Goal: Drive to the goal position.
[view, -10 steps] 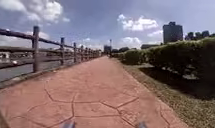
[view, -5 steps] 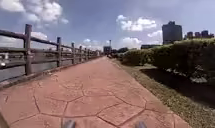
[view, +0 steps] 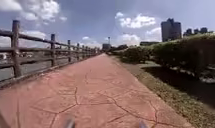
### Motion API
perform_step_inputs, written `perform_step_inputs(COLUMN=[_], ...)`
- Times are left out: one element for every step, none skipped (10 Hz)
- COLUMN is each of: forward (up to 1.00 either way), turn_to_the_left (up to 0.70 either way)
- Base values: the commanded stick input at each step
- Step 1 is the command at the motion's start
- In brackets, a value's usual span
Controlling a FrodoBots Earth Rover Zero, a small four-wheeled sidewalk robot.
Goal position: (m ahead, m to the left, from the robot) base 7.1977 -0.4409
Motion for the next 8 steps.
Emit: perform_step_inputs(forward=[0.7, 0.7, 0.7, 0.7, 0.7, 0.7, 0.7, 0.7], turn_to_the_left=[0.0, 0.0, 0.0, 0.0, 0.0, 0.0, 0.0, 0.0])
